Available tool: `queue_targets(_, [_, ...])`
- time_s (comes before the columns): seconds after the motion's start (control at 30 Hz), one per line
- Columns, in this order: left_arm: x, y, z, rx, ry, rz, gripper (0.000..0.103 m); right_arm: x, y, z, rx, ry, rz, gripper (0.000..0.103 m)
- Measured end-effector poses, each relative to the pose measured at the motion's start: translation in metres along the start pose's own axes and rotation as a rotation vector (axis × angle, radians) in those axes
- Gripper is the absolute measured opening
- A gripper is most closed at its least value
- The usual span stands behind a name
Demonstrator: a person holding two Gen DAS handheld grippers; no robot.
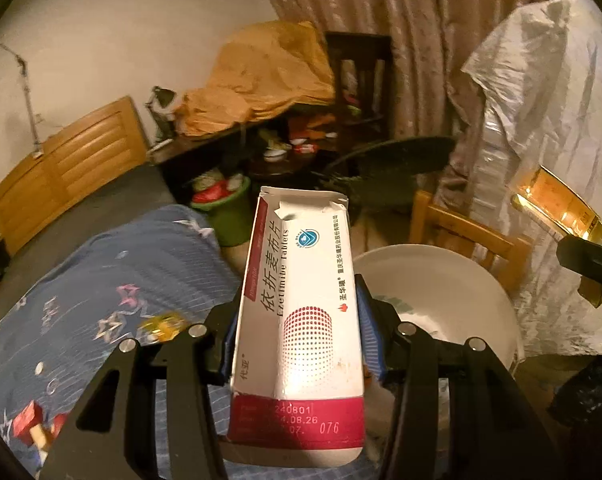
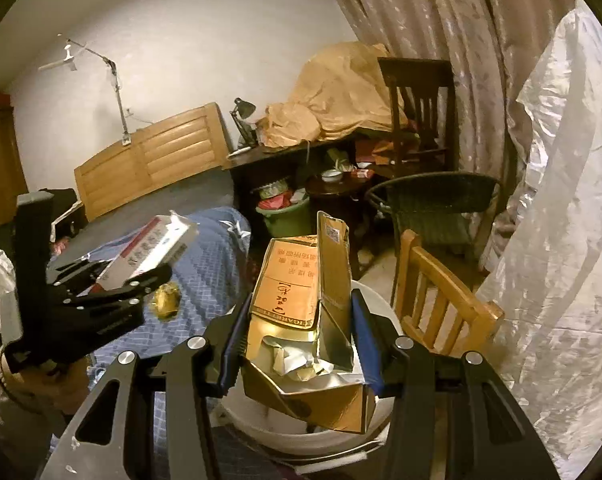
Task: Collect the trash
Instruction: 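Carry the medicine box and cardboard box in both grippers over the white bucket, then open both grippers to drop the two boxes into the bucket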
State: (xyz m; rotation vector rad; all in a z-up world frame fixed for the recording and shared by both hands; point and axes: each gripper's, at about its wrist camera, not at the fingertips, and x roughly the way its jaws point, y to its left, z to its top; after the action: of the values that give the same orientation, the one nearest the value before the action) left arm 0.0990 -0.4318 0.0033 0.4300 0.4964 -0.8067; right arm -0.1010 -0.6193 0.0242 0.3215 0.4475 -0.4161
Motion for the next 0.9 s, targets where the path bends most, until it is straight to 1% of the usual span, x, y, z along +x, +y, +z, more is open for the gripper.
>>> queue_targets(0.17, [0.019,-0.019,0.003,0.047,0.027,-0.046,0.046,0.012,-0.022,0.001,0.033,0.034,-0.004,0.049])
queue_targets(0.27, [0.031,-0.029,0.004,0.076,0.05,-0.058,0.047,0.019,-0.031,0.0,0.054,0.054,-0.001,0.049])
queue_targets(0.53, [0.056,-0.048,0.0,0.132,0.102,-0.087,0.047,0.04,-0.041,-0.002,0.088,0.093,0.001,0.049])
queue_targets(0.9, [0.074,-0.052,-0.01,0.134,0.151,-0.106,0.047,0.065,-0.039,-0.019,0.086,0.147,0.001,0.05])
